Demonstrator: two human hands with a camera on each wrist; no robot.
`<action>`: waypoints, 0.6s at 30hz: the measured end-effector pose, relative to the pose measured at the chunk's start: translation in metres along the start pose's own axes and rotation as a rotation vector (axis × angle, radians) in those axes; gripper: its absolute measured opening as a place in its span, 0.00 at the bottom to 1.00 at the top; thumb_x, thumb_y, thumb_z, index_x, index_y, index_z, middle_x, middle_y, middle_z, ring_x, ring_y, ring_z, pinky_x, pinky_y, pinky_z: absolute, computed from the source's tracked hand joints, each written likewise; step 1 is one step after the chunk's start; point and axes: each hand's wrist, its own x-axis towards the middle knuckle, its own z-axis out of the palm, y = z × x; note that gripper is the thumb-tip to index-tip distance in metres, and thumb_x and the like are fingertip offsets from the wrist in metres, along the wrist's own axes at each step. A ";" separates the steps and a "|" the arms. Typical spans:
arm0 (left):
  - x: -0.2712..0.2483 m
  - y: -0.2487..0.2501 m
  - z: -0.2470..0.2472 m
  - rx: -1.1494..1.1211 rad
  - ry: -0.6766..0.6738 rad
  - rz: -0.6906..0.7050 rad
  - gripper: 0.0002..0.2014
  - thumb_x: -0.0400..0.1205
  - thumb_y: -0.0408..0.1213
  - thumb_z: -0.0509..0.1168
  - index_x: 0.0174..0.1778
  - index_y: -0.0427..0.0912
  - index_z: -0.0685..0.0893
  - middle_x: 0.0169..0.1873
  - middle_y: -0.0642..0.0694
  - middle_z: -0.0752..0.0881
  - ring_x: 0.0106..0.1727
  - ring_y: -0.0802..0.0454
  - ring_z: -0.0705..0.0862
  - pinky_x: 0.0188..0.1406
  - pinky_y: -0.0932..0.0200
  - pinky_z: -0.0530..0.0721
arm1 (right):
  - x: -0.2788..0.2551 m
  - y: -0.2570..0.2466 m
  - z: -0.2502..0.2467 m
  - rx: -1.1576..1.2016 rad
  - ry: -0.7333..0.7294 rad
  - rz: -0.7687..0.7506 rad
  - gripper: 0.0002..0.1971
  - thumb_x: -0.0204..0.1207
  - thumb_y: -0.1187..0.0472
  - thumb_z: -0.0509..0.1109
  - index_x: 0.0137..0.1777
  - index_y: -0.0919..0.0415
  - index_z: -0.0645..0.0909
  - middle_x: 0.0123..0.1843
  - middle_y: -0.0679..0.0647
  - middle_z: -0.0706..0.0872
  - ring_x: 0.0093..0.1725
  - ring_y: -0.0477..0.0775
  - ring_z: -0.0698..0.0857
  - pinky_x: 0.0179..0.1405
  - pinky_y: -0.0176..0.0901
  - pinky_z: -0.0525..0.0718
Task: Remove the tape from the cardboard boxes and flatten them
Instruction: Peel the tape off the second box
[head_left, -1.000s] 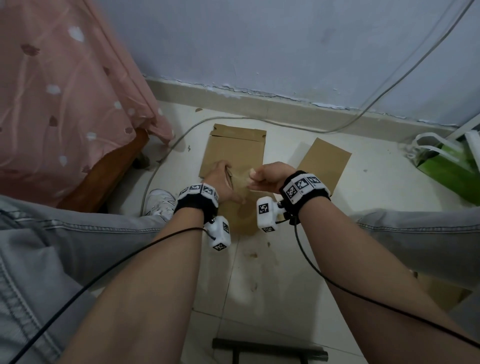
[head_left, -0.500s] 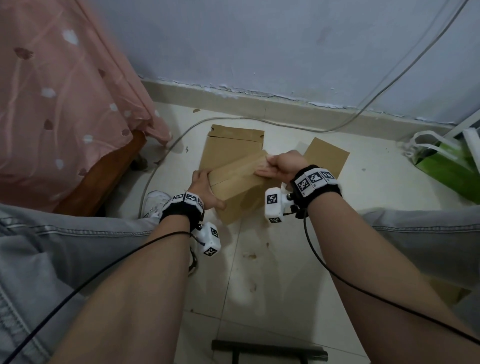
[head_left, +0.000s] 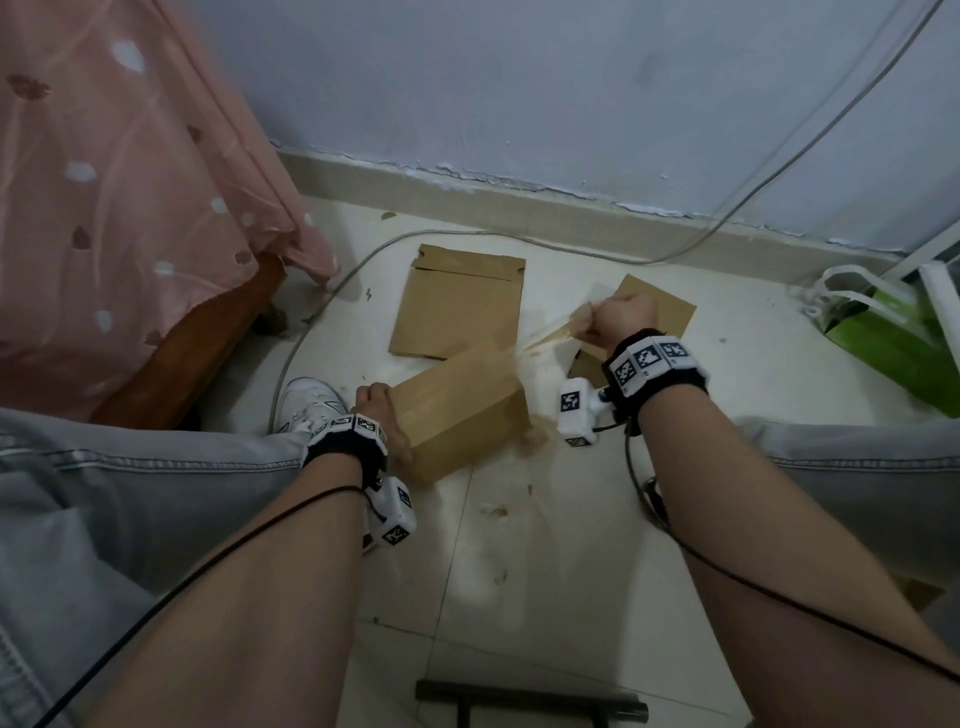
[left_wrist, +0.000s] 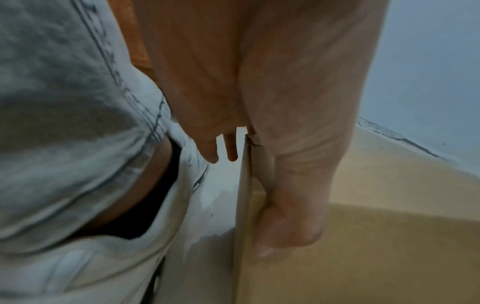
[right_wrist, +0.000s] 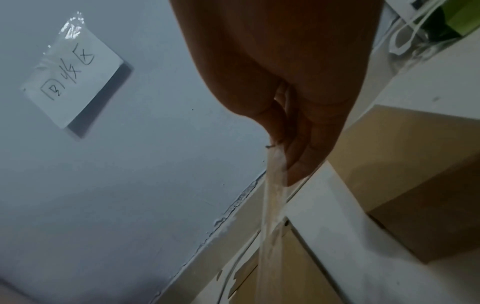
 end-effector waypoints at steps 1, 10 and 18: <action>0.000 -0.002 0.000 0.009 0.011 -0.008 0.49 0.64 0.37 0.82 0.76 0.39 0.60 0.72 0.41 0.64 0.72 0.40 0.71 0.61 0.49 0.77 | 0.005 0.000 -0.003 0.028 0.054 0.012 0.03 0.78 0.73 0.64 0.46 0.67 0.78 0.44 0.61 0.86 0.45 0.61 0.90 0.40 0.56 0.92; 0.007 0.012 -0.003 0.129 -0.074 -0.017 0.55 0.61 0.48 0.78 0.82 0.51 0.54 0.74 0.38 0.64 0.74 0.32 0.69 0.66 0.37 0.79 | -0.026 -0.022 0.009 0.268 -0.354 0.048 0.12 0.83 0.62 0.63 0.60 0.71 0.73 0.49 0.69 0.86 0.48 0.71 0.90 0.50 0.63 0.90; 0.018 0.078 0.003 0.216 -0.053 0.178 0.58 0.67 0.58 0.77 0.85 0.49 0.47 0.82 0.35 0.57 0.83 0.37 0.58 0.81 0.27 0.52 | -0.052 -0.037 0.026 0.134 -0.677 0.118 0.13 0.87 0.56 0.54 0.49 0.66 0.72 0.45 0.68 0.85 0.52 0.75 0.89 0.55 0.68 0.87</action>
